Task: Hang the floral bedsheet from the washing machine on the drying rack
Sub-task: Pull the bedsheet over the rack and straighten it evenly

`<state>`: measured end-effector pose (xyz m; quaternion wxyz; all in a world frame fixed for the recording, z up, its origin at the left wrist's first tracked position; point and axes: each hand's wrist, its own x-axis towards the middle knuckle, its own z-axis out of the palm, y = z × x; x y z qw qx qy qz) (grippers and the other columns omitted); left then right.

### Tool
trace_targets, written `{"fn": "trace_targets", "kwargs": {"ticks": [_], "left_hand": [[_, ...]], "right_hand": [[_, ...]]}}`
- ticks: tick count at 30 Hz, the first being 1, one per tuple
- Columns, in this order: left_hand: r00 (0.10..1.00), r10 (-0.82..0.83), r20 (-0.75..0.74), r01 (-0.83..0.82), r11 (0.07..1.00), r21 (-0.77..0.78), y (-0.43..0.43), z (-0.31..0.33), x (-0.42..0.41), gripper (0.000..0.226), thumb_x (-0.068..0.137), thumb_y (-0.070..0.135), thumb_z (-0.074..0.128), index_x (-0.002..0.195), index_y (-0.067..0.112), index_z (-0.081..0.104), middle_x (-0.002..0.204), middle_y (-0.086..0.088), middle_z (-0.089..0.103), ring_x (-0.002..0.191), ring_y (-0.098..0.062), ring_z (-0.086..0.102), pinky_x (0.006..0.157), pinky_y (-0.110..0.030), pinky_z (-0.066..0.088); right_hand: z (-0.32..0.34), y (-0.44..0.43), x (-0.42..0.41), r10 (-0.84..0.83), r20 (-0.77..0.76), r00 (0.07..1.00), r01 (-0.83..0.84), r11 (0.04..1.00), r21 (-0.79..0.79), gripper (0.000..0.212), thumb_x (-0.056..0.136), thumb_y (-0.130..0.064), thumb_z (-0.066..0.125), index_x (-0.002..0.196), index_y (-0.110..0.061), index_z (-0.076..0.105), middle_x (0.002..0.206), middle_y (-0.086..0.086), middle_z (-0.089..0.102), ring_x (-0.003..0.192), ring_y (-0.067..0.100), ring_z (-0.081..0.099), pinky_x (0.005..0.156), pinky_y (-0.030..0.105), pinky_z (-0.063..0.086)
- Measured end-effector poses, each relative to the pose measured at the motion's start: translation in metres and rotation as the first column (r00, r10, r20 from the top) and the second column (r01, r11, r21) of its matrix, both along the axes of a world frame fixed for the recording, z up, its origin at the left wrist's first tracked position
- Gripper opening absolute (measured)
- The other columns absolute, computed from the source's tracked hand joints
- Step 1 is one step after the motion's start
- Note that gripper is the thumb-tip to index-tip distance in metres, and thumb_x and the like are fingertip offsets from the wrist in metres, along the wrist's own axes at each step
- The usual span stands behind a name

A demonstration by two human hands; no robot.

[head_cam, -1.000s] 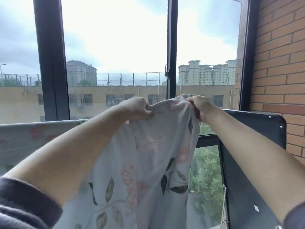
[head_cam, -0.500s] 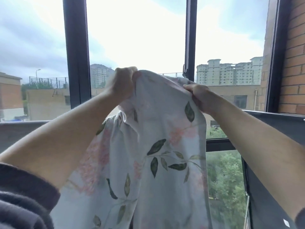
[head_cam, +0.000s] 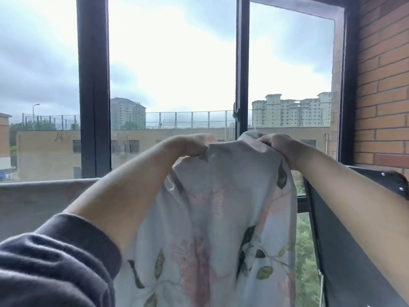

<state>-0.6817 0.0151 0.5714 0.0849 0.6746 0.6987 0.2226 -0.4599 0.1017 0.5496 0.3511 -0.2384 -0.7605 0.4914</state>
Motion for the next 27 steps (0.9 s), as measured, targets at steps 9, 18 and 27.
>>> {"fn": "trace_targets", "kwargs": {"ticks": [9, 18, 27], "left_hand": [[0.918, -0.339, 0.207, 0.395, 0.832, -0.389, 0.097, -0.031, 0.091, 0.069, 0.079, 0.007, 0.061, 0.143, 0.009, 0.036, 0.143, -0.013, 0.045, 0.123, -0.029, 0.051, 0.097, -0.044, 0.048], [0.918, -0.393, 0.054, 0.395, 0.898, -0.191, 0.153, -0.052, 0.157, 0.014, 0.083, 0.004, 0.058, 0.088, 0.014, 0.066, 0.086, 0.003, 0.064, 0.082, -0.016, 0.058, 0.070, -0.026, 0.048], [0.911, -0.398, -0.106, 0.376, 0.909, -0.182, 0.159, -0.032, 0.180, 0.027, 0.085, 0.021, 0.056, 0.111, 0.017, 0.060, 0.109, 0.000, 0.061, 0.095, -0.015, 0.057, 0.079, -0.028, 0.046]], "right_hand": [[-0.018, 0.043, 0.088, -0.101, 0.212, 0.972, 0.137, 0.977, -0.164, 0.011, 0.085, -0.019, 0.054, 0.081, -0.011, 0.060, 0.066, 0.007, 0.060, 0.059, 0.016, 0.056, 0.060, 0.029, 0.043], [-0.037, 0.065, 0.150, -0.041, 0.242, 0.969, 0.094, 0.973, -0.213, 0.069, 0.068, -0.017, 0.064, 0.132, 0.002, 0.047, 0.098, 0.016, 0.057, 0.071, 0.021, 0.059, 0.056, 0.026, 0.050], [-0.062, 0.073, 0.188, -0.029, 0.195, 0.980, 0.066, 0.980, -0.189, 0.046, 0.076, -0.013, 0.067, 0.121, -0.012, 0.062, 0.117, 0.017, 0.066, 0.095, 0.025, 0.064, 0.075, 0.031, 0.055]]}}
